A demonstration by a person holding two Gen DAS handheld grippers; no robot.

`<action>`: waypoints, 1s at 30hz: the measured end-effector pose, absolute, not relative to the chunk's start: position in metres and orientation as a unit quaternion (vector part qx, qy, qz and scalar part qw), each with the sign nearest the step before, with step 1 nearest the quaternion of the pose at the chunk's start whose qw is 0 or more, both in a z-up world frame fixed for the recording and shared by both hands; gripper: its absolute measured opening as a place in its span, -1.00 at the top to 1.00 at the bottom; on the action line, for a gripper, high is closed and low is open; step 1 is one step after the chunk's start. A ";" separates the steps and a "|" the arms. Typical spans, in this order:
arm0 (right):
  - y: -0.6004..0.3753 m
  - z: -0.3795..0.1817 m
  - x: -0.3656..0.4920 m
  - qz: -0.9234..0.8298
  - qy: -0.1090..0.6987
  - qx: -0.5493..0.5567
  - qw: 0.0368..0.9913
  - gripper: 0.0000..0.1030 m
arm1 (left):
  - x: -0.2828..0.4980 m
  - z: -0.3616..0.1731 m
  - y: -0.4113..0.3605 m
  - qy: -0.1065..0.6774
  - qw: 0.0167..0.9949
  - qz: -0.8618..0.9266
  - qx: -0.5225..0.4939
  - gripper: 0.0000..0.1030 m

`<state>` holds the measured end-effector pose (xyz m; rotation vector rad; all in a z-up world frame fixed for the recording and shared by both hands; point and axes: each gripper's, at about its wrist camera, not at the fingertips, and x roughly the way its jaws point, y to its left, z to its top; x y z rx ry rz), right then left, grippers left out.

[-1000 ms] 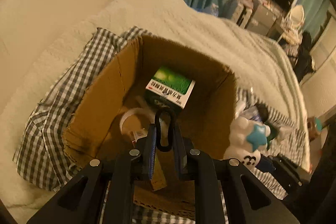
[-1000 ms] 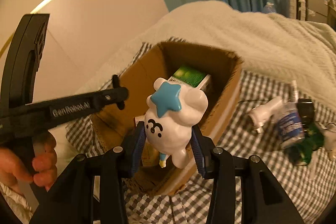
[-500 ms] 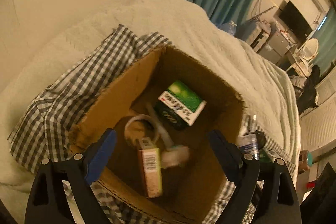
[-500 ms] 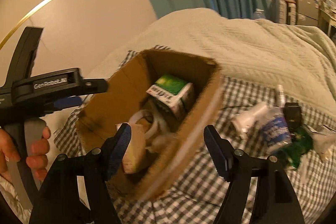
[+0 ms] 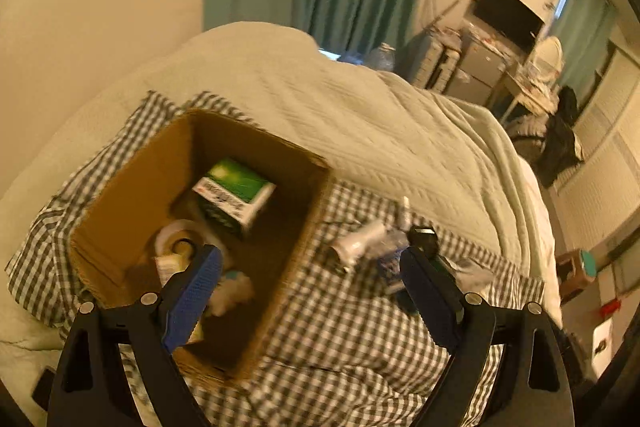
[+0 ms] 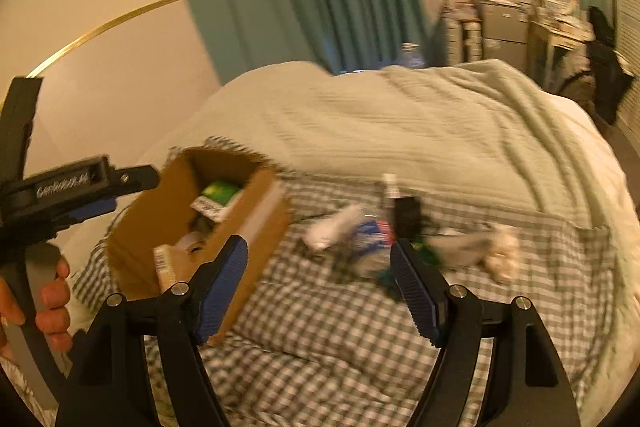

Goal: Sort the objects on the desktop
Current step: 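Grasp the dental floss jar with the left tool while the right tool grasps a plastic packet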

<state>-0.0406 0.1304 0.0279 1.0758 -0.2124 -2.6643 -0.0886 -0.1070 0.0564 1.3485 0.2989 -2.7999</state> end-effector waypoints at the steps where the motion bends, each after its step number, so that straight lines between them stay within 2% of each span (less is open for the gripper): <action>1: 0.146 0.027 -0.038 -0.918 -0.081 0.370 0.117 -0.46 | -0.089 0.053 -0.095 0.085 0.008 -0.897 0.435 -0.80; 7: 0.206 0.012 -0.039 -0.912 -0.131 0.383 0.068 -0.46 | -0.100 0.021 -0.038 0.037 -0.002 -0.888 0.459 -0.80; 16: 0.243 -0.042 -0.071 -0.882 -0.214 0.419 0.018 -0.46 | -0.137 -0.054 0.012 0.023 0.017 -0.854 0.520 -0.80; 20: 0.249 -0.057 -0.091 -0.878 -0.229 0.421 0.008 -0.47 | -0.165 -0.083 0.023 0.037 0.017 -0.846 0.532 -0.80; 22: 0.250 -0.065 -0.103 -0.876 -0.231 0.422 0.001 -0.57 | -0.179 -0.097 0.025 0.052 0.022 -0.841 0.539 -0.80; 26: 0.251 -0.093 -0.128 -0.865 -0.236 0.442 -0.010 -0.58 | -0.202 -0.124 0.026 0.080 0.020 -0.830 0.551 -0.80; 30: 0.258 -0.117 -0.145 -0.852 -0.259 0.455 -0.006 -0.58 | -0.217 -0.138 0.031 0.070 0.007 -0.831 0.552 -0.80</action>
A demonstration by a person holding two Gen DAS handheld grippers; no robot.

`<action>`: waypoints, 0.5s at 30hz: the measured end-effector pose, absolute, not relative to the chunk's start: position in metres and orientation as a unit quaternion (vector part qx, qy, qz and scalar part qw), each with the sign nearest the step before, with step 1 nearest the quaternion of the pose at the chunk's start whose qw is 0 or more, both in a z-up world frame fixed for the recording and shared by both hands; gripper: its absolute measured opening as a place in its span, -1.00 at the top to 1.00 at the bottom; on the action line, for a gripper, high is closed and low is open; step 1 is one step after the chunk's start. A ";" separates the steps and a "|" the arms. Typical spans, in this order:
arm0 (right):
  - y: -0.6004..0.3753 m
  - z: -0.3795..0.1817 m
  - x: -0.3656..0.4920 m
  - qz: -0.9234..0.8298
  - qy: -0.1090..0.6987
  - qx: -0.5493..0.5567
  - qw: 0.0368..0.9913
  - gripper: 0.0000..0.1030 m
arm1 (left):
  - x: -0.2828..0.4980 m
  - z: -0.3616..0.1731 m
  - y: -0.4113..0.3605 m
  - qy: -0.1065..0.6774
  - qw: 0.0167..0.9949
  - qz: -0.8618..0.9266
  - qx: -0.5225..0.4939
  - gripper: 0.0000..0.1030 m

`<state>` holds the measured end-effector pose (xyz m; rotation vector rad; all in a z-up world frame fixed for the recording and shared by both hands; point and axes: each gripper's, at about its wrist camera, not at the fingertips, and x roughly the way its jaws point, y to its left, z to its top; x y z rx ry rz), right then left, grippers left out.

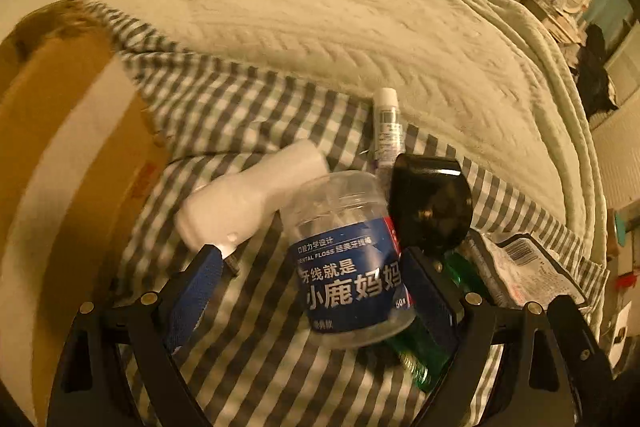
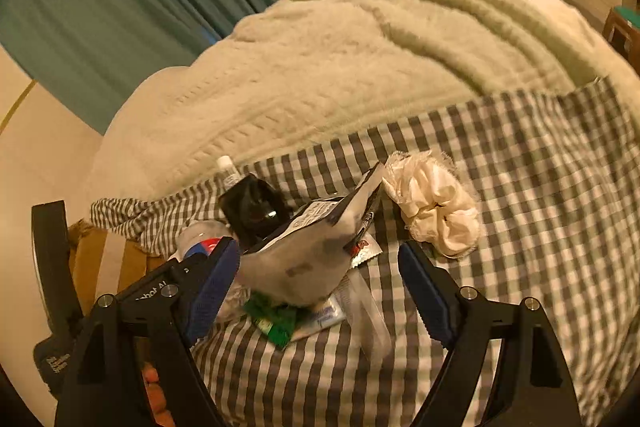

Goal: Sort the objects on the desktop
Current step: 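Grasp the dental floss jar with the left tool while the right tool grasps a plastic packet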

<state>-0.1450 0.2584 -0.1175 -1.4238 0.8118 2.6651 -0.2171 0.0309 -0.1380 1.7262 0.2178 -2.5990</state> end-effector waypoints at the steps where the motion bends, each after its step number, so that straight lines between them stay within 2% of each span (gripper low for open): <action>1: 0.259 -0.123 -0.148 0.849 0.262 -0.459 0.004 -0.58 | -0.220 -0.141 0.033 0.070 0.000 -0.830 0.553 -0.79; 2: 0.260 -0.128 -0.150 0.846 0.266 -0.461 -0.002 -0.44 | -0.221 -0.144 0.035 0.069 -0.008 -0.829 0.554 -0.68; 3: 0.259 -0.131 -0.150 0.846 0.268 -0.461 -0.008 -0.30 | -0.222 -0.146 0.037 0.068 -0.021 -0.829 0.555 -0.47; 5: 0.257 -0.137 -0.152 0.844 0.267 -0.465 -0.027 0.30 | -0.222 -0.148 0.043 0.058 -0.038 -0.827 0.558 -0.27; 9: 0.260 -0.140 -0.150 0.847 0.251 -0.468 -0.027 0.42 | -0.215 -0.144 0.053 0.023 -0.053 -0.831 0.553 -0.26; 15: 0.261 -0.120 -0.135 0.855 0.251 -0.452 -0.032 0.48 | -0.196 -0.113 0.033 0.069 -0.046 -0.833 0.547 -0.26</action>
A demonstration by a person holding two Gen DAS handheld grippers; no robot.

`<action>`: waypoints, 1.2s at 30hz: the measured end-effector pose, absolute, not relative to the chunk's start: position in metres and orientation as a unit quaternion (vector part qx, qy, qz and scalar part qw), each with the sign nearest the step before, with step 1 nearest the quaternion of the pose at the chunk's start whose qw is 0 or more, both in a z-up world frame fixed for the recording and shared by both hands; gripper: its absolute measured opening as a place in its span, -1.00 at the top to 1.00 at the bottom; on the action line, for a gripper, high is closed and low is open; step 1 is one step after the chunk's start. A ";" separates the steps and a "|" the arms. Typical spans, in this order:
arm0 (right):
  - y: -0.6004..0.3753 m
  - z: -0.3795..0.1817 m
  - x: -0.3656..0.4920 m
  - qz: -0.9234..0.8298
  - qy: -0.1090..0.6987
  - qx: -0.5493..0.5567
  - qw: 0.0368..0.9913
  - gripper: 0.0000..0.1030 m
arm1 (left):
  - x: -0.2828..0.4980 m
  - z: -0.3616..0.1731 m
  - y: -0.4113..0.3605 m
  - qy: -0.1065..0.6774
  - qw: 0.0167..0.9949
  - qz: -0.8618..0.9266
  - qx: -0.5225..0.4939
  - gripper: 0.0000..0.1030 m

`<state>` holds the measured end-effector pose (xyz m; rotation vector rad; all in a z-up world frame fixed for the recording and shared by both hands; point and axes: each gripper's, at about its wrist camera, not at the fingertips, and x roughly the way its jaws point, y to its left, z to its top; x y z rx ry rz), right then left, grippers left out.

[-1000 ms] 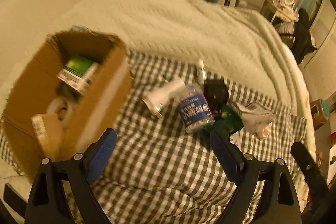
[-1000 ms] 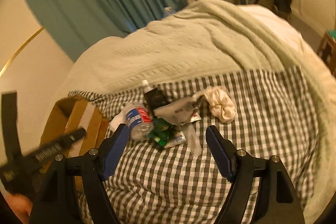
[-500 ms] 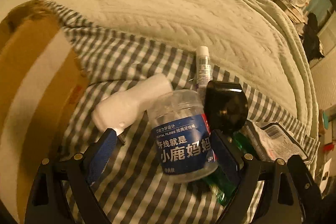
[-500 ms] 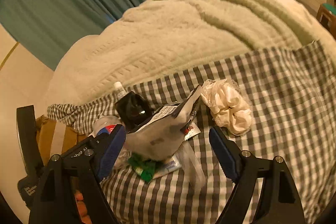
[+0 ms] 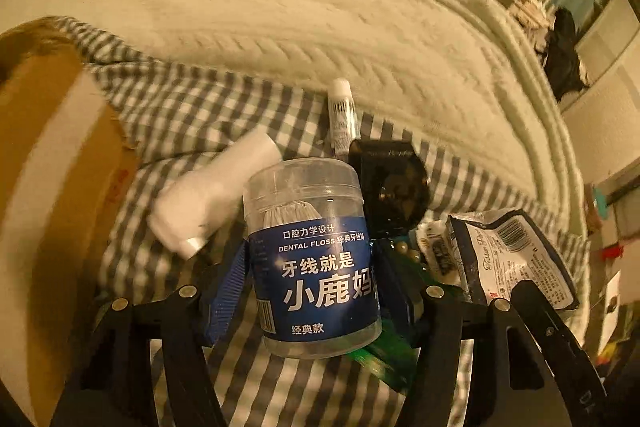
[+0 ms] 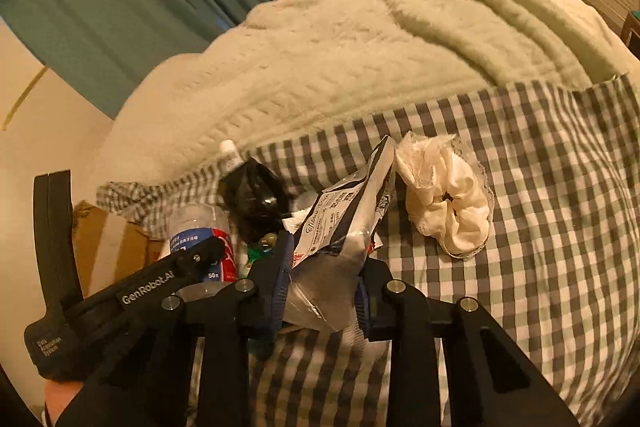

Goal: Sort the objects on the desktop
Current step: 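Grasp the dental floss jar with the left tool while the right tool grasps a plastic packet, then carry the floss jar and packet to the cardboard box and release them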

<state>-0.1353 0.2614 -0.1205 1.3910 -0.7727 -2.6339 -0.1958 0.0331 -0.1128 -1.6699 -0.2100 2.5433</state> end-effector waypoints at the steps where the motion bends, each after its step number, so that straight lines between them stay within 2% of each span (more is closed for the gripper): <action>1: 0.261 -0.115 -0.131 -0.858 -0.252 0.447 0.036 0.48 | -0.192 -0.105 0.030 -0.069 0.044 0.836 -0.543 -0.26; 11: 0.215 -0.041 -0.089 -0.887 -0.197 0.409 0.084 0.48 | -0.135 0.006 -0.033 -0.065 0.053 0.880 -0.468 -0.26; 15: 0.176 -0.017 -0.071 -0.897 -0.155 0.398 0.115 0.48 | -0.117 0.030 -0.069 -0.055 0.041 0.890 -0.450 -0.26; 21: 0.114 0.017 -0.054 -0.902 -0.126 0.375 0.174 0.48 | -0.101 0.050 -0.128 -0.094 0.011 0.890 -0.446 -0.26; 28: 0.032 0.056 -0.038 -0.897 -0.104 0.345 0.255 0.49 | -0.094 0.066 -0.174 -0.060 -0.004 0.899 -0.434 -0.26; 32: -0.007 0.058 -0.038 -0.890 -0.095 0.344 0.284 0.49 | -0.096 0.067 -0.202 -0.054 -0.007 0.900 -0.433 -0.26; 36: -0.035 0.045 -0.048 -0.880 -0.094 0.356 0.301 0.49 | -0.095 0.057 -0.232 -0.081 -0.006 0.896 -0.437 -0.26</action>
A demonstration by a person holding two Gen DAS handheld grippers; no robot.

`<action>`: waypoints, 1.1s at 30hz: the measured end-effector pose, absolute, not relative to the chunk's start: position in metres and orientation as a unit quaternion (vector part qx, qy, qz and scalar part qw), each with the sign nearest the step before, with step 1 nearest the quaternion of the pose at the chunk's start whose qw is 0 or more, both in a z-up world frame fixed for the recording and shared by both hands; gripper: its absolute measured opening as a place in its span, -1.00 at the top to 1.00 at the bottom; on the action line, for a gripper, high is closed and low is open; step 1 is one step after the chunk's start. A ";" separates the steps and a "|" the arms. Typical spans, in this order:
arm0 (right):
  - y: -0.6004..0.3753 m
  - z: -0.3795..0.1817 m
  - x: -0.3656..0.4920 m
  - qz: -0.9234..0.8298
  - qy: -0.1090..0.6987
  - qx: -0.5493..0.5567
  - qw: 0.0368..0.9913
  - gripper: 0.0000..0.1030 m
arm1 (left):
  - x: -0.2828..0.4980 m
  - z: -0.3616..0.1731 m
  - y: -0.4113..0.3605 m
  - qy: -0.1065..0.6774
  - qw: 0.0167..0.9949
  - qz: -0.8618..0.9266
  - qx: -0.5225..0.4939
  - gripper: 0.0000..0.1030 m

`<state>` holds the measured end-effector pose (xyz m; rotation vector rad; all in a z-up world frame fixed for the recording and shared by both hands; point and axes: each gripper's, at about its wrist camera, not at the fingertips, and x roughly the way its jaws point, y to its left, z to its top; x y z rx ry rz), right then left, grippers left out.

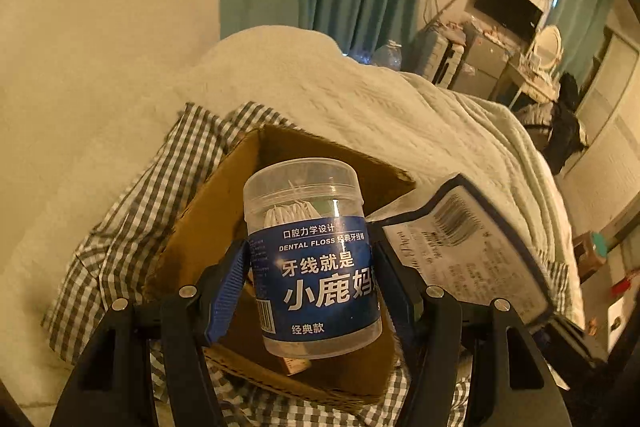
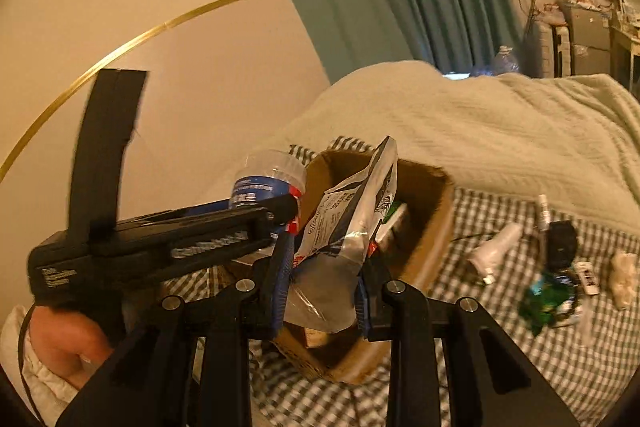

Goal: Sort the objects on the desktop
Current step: 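Carry the floss jar and packet to the cardboard box and release them, then grasp the white spray bottle with the left tool while the right tool grasps the white lace scrunchie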

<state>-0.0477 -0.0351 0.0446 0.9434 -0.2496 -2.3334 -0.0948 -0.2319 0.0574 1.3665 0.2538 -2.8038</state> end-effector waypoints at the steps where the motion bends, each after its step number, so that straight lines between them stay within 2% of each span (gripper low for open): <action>1: -0.041 0.040 -0.052 -0.877 -0.091 0.362 0.303 0.49 | -0.096 0.054 -0.237 0.081 0.008 -0.894 0.440 -0.26; 3: -0.047 0.030 -0.061 -0.876 -0.089 0.368 0.298 0.49 | -0.100 0.046 -0.246 0.070 0.018 -0.892 0.446 -0.26; 6: -0.053 0.016 -0.073 -0.871 -0.101 0.379 0.295 0.35 | -0.107 0.035 -0.257 0.065 0.030 -0.887 0.457 -0.28; 7: -0.053 0.012 -0.076 -0.871 -0.105 0.381 0.292 0.18 | -0.111 0.031 -0.260 0.073 0.030 -0.884 0.462 -0.28; 11: -0.051 0.006 -0.083 -0.877 -0.107 0.380 0.275 -0.11 | -0.114 0.028 -0.273 0.091 0.044 -0.884 0.457 -0.65; 12: -0.048 0.005 -0.086 -0.878 -0.106 0.378 0.272 -0.14 | -0.116 0.030 -0.275 0.095 0.048 -0.886 0.452 -0.67; 16: -0.028 0.008 -0.088 -0.885 -0.116 0.372 0.255 -0.17 | -0.116 0.035 -0.271 0.112 0.052 -0.888 0.443 -0.69; 21: 0.008 0.017 -0.085 -0.895 -0.128 0.367 0.219 -0.17 | -0.114 0.042 -0.240 0.097 0.039 -0.890 0.443 -0.69; 33: 0.111 0.047 -0.057 -0.918 -0.127 0.343 0.155 -0.22 | -0.097 0.049 -0.098 0.056 -0.023 -0.895 0.442 -0.70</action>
